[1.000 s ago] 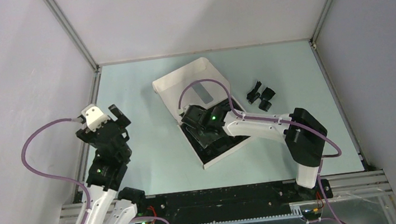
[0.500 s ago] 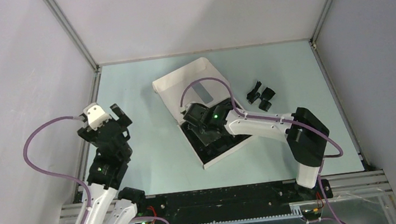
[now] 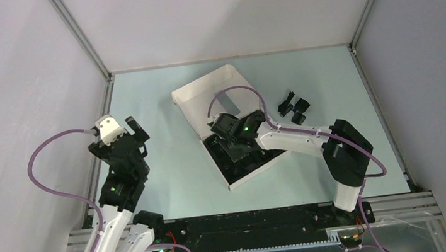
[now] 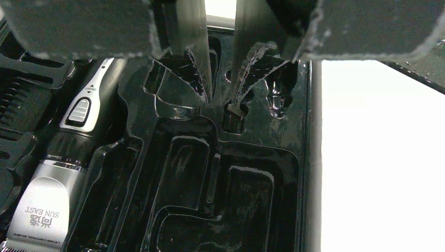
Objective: Sort the hair-cutting tools
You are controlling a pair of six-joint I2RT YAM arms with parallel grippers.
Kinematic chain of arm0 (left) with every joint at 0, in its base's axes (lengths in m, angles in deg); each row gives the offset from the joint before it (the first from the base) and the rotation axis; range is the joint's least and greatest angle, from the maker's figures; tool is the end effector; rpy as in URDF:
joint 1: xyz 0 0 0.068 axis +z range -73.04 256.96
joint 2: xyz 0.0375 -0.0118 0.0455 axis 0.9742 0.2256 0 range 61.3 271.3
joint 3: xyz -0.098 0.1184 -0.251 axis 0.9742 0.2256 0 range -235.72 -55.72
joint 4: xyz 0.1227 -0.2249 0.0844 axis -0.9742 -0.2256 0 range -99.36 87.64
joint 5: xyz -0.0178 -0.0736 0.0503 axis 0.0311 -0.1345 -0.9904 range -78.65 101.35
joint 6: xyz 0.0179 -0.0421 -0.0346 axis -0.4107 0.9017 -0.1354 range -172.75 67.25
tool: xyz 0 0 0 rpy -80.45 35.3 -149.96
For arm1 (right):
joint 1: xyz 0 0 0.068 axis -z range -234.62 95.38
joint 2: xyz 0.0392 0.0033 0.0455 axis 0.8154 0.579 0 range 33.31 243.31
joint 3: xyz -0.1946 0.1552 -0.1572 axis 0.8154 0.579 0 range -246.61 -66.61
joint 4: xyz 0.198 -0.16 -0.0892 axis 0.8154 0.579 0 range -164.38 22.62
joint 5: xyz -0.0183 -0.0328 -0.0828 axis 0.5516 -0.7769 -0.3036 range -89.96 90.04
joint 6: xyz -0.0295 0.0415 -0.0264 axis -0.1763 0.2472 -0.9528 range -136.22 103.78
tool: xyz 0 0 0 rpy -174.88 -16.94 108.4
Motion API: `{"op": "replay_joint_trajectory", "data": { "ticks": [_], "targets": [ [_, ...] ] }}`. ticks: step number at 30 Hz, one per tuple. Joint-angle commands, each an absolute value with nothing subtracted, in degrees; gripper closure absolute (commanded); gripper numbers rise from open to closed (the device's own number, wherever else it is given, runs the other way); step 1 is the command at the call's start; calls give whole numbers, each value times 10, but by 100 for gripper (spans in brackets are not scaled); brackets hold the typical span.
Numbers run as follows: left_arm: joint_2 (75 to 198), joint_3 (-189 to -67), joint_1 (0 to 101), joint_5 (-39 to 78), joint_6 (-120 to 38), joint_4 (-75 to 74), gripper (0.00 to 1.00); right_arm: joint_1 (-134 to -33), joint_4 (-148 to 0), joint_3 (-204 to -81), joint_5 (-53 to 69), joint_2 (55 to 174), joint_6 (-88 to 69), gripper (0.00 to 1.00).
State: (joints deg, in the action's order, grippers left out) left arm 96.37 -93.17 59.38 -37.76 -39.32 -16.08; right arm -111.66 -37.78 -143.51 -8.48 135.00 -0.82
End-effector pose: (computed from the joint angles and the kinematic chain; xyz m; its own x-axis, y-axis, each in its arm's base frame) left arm 0.1384 -0.0117 0.3286 -0.0642 -0.1392 -0.9882 -0.5384 0.8386 -0.0831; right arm 0.2163 0.3225 0.2417 -0.6706 -0.5514 -0.4962 -0.6359 0.7717 0.0019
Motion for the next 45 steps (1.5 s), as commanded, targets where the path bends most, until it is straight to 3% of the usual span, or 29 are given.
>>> {"op": "replay_joint_trajectory", "data": {
  "ticks": [1, 27, 45],
  "targets": [
    [964, -938, 598, -379, -401, -142, 1, -1114, -396, -1431, -79, 1341, -3, 76],
    [966, -940, 598, -374, -402, -144, 1, -1120, -397, -1413, -86, 1375, -10, 80],
    [966, -940, 598, -372, -404, -145, 1, -1186, -367, -1436, -226, 1398, -67, 66]
  ]
}}
